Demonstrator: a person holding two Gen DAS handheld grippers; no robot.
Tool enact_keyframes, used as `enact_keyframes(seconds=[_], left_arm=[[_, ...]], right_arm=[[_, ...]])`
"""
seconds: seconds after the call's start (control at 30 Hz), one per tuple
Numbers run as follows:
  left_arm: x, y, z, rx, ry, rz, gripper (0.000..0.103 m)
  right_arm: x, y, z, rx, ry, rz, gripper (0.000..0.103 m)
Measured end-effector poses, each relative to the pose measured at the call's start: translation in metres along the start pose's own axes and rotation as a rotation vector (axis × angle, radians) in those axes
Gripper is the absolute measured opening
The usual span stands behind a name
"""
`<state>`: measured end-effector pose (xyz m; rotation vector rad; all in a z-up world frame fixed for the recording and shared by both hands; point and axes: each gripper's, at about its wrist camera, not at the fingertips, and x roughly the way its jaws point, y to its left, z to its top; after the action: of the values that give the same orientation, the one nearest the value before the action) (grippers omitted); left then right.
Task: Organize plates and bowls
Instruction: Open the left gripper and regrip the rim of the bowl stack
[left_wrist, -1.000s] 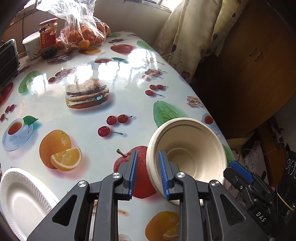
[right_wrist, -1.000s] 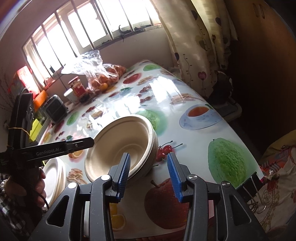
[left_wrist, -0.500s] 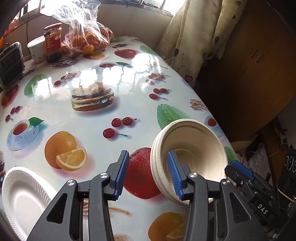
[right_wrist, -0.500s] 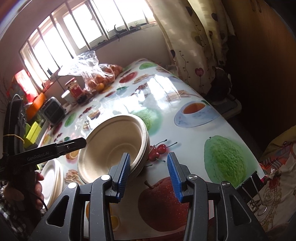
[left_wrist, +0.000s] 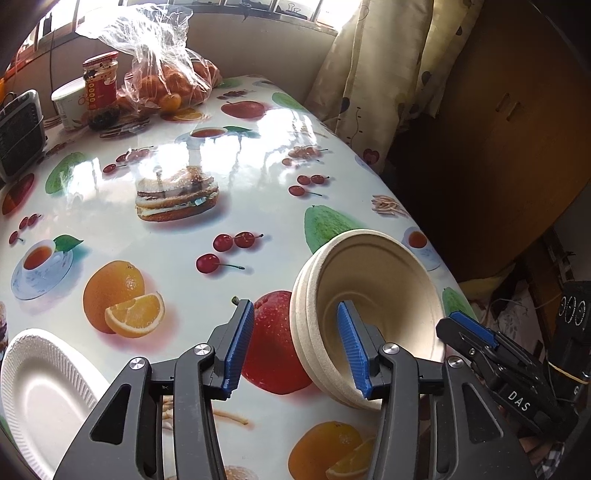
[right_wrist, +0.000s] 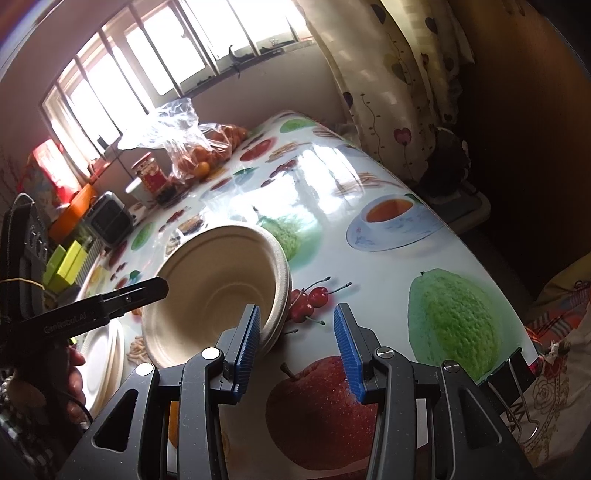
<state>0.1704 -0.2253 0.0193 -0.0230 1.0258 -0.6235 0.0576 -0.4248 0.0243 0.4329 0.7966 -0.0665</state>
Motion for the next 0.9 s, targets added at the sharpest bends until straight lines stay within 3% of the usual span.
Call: enact_keyframes(seconds=[0.3, 0.7, 0.9], left_arm=[[0.005, -0.004, -0.005, 0.000, 0.018, -0.037, 0.048], [0.012, -0.006, -0.005, 0.007, 0.032, -0.020, 0.048], [0.014, -0.008, -0.005, 0.017, 0.036, -0.013, 0.037]], right_arm=[[0.007, 0.001, 0.002, -0.005, 0.019, 0.027, 0.041], [0.015, 0.008, 0.003, -0.026, 0.045, 0.046, 0.039], [0.016, 0.009, 0.004, -0.028, 0.046, 0.052, 0.033]])
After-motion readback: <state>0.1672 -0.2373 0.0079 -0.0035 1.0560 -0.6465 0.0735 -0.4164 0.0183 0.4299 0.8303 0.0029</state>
